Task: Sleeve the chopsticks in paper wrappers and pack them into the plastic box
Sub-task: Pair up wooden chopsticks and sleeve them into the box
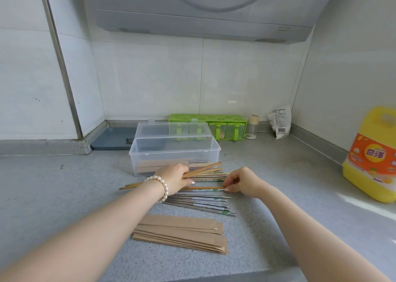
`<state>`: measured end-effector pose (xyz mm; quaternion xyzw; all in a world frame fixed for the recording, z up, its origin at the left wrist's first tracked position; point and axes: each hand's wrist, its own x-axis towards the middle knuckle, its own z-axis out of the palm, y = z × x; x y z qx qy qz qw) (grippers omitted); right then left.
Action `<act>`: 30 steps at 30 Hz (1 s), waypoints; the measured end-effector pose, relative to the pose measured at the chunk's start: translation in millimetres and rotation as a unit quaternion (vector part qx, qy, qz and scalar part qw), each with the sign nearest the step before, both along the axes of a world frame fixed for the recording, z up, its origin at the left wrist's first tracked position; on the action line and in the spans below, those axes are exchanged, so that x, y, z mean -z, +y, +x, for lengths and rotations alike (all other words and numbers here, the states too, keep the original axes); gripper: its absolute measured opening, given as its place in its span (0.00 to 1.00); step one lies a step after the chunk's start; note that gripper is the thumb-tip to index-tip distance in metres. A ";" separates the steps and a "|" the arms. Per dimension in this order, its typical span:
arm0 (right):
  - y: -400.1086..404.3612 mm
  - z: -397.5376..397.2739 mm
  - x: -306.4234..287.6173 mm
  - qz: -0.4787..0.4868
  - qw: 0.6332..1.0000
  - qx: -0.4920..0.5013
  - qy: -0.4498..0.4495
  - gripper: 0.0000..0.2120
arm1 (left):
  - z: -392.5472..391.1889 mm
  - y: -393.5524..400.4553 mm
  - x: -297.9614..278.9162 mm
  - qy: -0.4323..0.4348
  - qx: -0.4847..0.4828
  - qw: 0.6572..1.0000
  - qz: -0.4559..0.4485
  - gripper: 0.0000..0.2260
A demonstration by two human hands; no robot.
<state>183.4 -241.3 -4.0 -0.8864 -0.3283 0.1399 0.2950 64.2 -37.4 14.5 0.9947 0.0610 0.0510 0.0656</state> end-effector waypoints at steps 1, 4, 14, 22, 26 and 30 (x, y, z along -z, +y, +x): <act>-0.9 0.6 0.0 -0.003 1.000 -0.005 -0.005 0.06 | 1.5 -0.2 1.3 0.005 0.002 1.000 -0.003 0.12; -1.7 3.9 1.4 -0.006 1.000 0.000 -0.015 0.06 | 5.7 -1.5 3.6 0.016 0.007 1.000 0.002 0.13; -4.9 9.6 -5.3 0.114 0.991 0.028 0.070 0.04 | 15.2 -6.4 1.7 -0.015 0.012 0.988 0.151 0.18; -0.3 33.3 -9.4 0.218 0.965 0.141 0.042 0.04 | 21.6 7.5 -0.2 -0.048 -0.023 0.980 0.191 0.16; 11.6 44.9 4.1 0.065 0.988 0.130 -0.055 0.04 | 25.0 7.1 -0.3 -0.011 -0.016 0.991 0.131 0.17; 16.1 48.4 10.3 0.014 0.990 0.126 -0.068 0.06 | 28.6 8.2 3.3 -0.032 -0.017 0.995 0.098 0.17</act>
